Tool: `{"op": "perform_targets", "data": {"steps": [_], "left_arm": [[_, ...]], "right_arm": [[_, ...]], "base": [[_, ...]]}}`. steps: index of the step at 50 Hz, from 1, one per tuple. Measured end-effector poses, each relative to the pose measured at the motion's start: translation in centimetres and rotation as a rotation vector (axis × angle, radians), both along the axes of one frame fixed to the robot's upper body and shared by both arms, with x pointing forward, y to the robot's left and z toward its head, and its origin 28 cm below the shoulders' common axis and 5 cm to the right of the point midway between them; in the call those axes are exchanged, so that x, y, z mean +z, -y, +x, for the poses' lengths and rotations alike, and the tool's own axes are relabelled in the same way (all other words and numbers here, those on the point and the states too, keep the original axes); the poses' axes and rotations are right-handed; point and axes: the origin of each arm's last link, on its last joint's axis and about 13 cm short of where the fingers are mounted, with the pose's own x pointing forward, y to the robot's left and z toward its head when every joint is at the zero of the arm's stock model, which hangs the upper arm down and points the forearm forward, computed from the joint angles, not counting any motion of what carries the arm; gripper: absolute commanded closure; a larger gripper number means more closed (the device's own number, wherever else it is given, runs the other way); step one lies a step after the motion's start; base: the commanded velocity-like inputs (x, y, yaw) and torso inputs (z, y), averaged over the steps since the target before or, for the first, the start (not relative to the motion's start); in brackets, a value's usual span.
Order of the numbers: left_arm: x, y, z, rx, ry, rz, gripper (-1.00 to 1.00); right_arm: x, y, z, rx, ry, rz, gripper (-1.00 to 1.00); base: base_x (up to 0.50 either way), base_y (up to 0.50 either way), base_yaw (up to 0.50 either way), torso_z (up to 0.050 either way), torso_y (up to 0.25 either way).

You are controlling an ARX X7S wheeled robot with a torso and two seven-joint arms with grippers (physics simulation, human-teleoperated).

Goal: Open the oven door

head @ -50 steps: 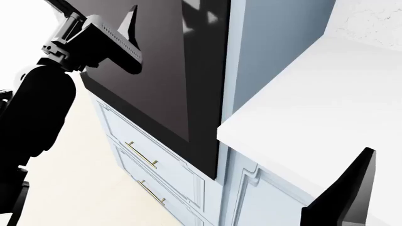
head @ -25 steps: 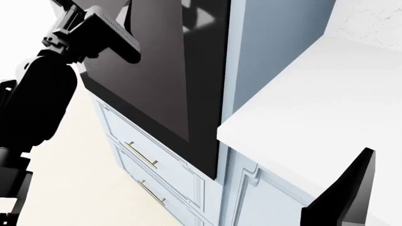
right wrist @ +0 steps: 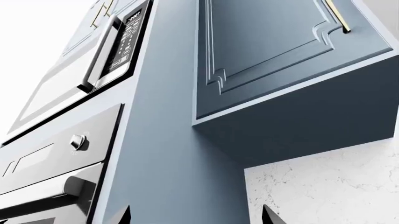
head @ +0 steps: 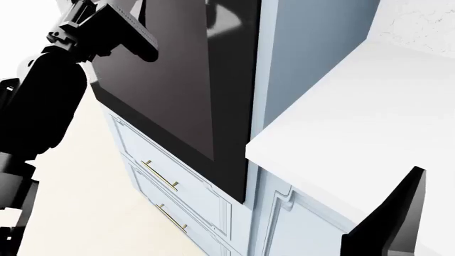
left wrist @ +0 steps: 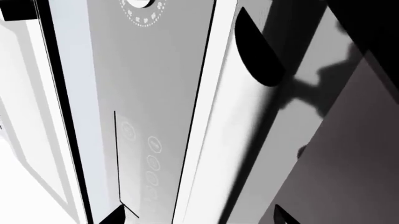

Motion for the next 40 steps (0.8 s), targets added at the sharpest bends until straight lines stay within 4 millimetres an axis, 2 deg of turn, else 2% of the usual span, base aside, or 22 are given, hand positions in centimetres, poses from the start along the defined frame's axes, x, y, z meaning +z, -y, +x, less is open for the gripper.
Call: {"op": "perform_targets", "data": {"steps": [40], "left_arm": [[1.6, 0.5, 1.2, -0.006, 0.028, 0.032, -1.0]], "right_arm": [[0.0, 0.0, -0.1, 0.001, 0.002, 0.004, -1.0]], "base": [[0.0, 0.0, 0.0, 0.0, 0.0]]}}
